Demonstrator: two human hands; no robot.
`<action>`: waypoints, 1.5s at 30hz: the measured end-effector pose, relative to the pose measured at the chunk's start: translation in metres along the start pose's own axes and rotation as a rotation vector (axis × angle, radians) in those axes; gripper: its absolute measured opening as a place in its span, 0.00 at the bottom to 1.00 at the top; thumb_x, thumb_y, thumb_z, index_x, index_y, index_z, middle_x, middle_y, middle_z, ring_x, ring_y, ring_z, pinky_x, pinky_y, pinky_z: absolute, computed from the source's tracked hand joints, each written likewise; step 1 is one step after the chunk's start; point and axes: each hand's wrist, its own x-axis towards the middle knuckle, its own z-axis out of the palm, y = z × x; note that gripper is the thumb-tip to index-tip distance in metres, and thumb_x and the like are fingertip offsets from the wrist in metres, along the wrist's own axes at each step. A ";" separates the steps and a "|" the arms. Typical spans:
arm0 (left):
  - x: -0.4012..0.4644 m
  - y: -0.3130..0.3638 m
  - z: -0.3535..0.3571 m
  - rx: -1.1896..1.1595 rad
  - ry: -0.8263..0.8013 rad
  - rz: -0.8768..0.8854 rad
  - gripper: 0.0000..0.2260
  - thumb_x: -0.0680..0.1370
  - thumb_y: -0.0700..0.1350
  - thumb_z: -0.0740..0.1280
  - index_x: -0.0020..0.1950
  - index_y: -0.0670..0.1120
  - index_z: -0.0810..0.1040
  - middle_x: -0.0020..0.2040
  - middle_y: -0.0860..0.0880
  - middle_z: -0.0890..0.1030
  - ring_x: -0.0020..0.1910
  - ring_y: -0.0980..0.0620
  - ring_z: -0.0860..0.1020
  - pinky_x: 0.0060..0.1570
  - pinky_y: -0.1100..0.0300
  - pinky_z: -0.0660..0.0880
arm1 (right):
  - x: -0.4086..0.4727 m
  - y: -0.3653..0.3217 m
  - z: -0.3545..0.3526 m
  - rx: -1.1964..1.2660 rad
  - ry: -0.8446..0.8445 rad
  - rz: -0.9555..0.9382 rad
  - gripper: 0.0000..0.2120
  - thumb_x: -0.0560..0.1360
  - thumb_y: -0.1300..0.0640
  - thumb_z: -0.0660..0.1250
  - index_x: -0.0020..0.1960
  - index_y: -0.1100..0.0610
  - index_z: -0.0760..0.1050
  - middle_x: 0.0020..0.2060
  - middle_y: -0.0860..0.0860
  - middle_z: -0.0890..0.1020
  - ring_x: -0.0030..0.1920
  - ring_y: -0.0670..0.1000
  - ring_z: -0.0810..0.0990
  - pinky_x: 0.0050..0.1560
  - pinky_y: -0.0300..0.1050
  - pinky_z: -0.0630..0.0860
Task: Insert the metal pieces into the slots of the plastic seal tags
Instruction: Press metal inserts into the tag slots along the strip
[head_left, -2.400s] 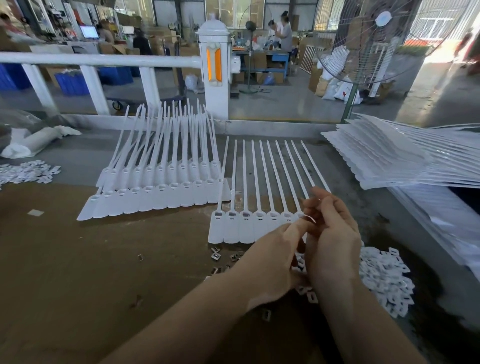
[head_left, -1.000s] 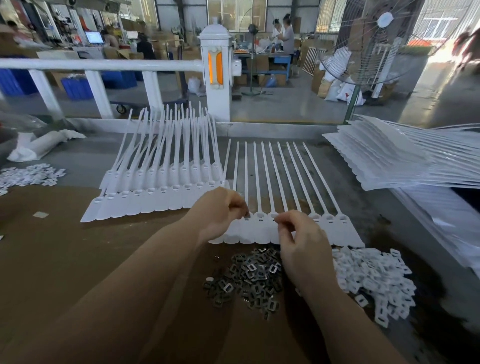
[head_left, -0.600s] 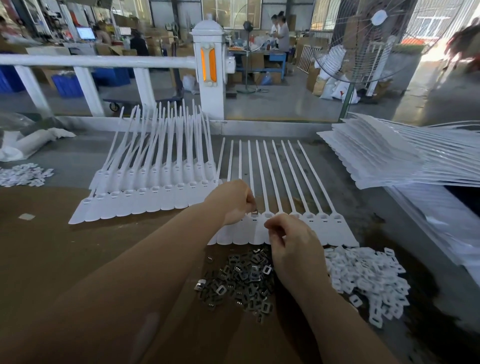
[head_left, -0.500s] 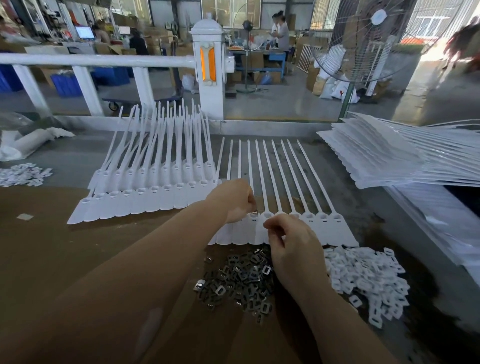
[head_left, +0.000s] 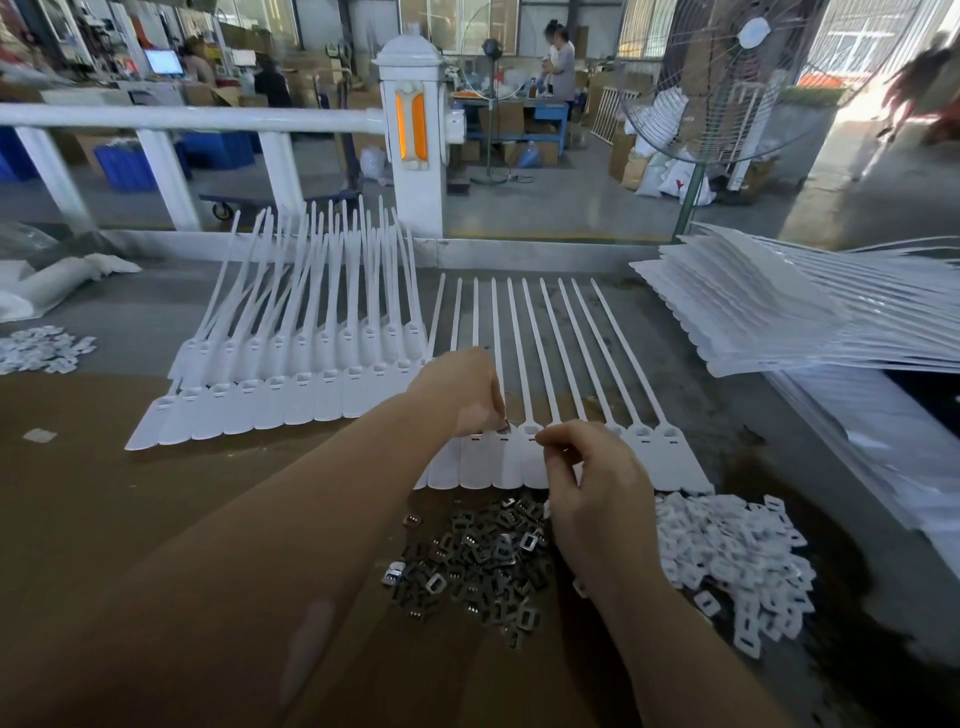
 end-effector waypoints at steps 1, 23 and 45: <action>0.000 -0.001 0.001 -0.018 0.004 -0.003 0.06 0.73 0.43 0.72 0.48 0.42 0.84 0.42 0.46 0.83 0.45 0.46 0.81 0.43 0.56 0.79 | 0.000 0.000 -0.001 0.003 0.012 0.004 0.06 0.73 0.68 0.66 0.46 0.60 0.80 0.40 0.50 0.81 0.42 0.48 0.76 0.45 0.39 0.71; -0.013 -0.021 0.017 -0.079 0.050 0.050 0.19 0.80 0.33 0.57 0.53 0.51 0.83 0.58 0.49 0.79 0.56 0.50 0.76 0.56 0.61 0.72 | 0.001 -0.001 -0.004 0.009 -0.007 0.030 0.07 0.73 0.67 0.66 0.46 0.58 0.79 0.39 0.44 0.76 0.42 0.46 0.74 0.44 0.33 0.67; -0.036 -0.062 0.032 -0.281 0.461 -0.299 0.13 0.80 0.43 0.59 0.64 0.46 0.72 0.59 0.45 0.77 0.49 0.49 0.76 0.46 0.59 0.70 | -0.005 0.000 -0.001 -0.214 -0.010 0.026 0.08 0.73 0.65 0.67 0.48 0.56 0.80 0.42 0.48 0.81 0.45 0.50 0.78 0.50 0.44 0.62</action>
